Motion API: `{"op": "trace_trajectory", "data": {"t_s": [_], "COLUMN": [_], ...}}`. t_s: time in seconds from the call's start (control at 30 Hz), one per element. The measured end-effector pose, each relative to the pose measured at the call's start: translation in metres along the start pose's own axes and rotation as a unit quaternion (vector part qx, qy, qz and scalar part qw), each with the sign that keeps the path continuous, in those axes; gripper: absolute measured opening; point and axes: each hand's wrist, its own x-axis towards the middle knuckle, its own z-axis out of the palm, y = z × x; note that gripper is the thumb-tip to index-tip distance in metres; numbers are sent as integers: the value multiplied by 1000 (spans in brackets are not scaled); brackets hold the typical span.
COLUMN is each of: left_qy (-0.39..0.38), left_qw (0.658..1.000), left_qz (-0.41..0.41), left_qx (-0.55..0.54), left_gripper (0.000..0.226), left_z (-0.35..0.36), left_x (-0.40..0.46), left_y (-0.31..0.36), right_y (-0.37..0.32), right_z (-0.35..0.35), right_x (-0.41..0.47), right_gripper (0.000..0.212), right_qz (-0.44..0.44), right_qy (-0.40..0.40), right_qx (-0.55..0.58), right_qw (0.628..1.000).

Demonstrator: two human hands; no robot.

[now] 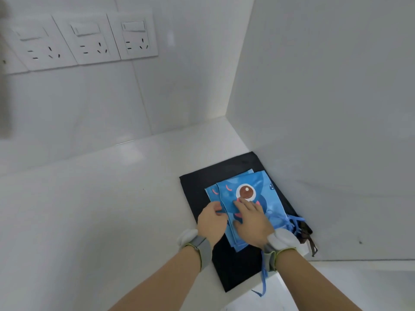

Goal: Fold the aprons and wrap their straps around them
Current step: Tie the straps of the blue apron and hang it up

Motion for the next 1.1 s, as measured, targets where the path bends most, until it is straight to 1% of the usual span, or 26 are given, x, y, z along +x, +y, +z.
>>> {"op": "trace_trajectory", "data": {"t_s": [0.1,0.2,0.27,0.33,0.4,0.47,0.57,0.63,0.7,0.77,0.93,1.1], "left_qy": [6,10,9,7,2,-9,14,39,56,70,147,229], "left_qw": [998,990,981,977,986,996,996,994,994,995,988,969], "left_qz": [-56,-97,-114,-126,-111,-78,-37,-1,17,16,-34,-92], "left_qx": [-34,-105,-158,-170,-120,-29,75,104,93,68,-10,-28], "left_gripper": [40,50,46,35,19,8,16,14,6,4,15,15], "left_z": [3,6,7,11,18,22,19,6,-20,-59,-195,-310], "left_x": [6,14,15,13,10,11,11,6,0,-2,-11,-60], "left_y": [-5,-8,-5,-4,-4,-4,0,4,1,-12,-86,-162], "right_y": [0,0,-2,-1,1,4,0,-11,-31,-60,-164,-281], "right_z": [-4,-5,-5,0,4,6,6,5,8,11,44,104], "right_x": [0,-1,-1,-2,-8,-14,-24,-28,-29,-24,-12,-25], "right_gripper": [57,56,57,60,65,66,64,63,64,64,60,62], "right_qz": [-2,-5,-6,-4,1,0,4,-3,-23,-46,-151,-234], "right_qy": [-5,-6,2,0,-8,1,36,68,93,92,23,-37], "right_qx": [2,4,12,31,65,89,104,99,85,89,87,57], "right_qw": [1000,1000,1000,1000,998,996,994,993,992,991,984,970]}}
